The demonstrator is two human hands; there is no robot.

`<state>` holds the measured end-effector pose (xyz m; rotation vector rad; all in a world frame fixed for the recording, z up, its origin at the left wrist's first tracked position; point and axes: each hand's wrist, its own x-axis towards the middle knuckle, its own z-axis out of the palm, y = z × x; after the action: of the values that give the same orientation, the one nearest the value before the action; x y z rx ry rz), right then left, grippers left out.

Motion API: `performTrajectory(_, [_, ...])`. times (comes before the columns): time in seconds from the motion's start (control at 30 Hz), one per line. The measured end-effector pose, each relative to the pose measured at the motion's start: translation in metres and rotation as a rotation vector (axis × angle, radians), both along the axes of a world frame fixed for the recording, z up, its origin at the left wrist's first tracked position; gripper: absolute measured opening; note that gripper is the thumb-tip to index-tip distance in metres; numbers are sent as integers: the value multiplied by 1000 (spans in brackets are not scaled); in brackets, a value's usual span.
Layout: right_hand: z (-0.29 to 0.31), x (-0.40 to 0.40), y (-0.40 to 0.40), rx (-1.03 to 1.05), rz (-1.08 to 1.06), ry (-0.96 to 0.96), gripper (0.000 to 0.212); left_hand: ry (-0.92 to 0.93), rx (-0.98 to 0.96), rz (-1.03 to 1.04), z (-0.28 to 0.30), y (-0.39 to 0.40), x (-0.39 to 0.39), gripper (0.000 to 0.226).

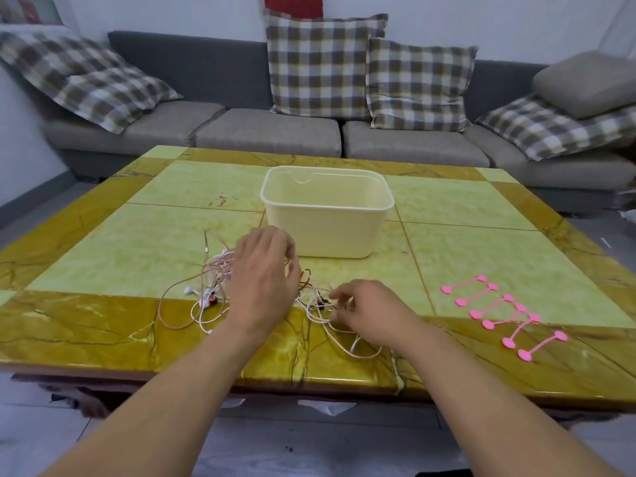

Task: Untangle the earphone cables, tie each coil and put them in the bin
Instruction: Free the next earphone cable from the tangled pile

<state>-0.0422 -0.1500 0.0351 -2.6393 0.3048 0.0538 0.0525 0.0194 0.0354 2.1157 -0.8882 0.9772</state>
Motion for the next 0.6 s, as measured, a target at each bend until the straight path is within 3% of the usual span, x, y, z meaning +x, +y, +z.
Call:
performTrajectory(0.1, [-7,6,-2,-80,-39,35,24,407,118,-107,-4,-2,0,53])
performTrajectory(0.17, [-7,8,-3,-123,-56,54,6,561,430,-77,-10,0,2,72])
performTrajectory(0.23, [-5,7,-6,-116,-62,55,10,644,635,4,-17,4,5,55])
performTrajectory(0.33, [3,1,-15,56,-118,-78,7,800,443,70,-20,9,12,17])
performTrajectory(0.43, [11,0,-29,183,-248,-279,2,799,161,103,-17,18,23,34])
performTrajectory(0.6, [5,2,-41,-13,-311,-22,24,906,-174,211,-18,38,34,44])
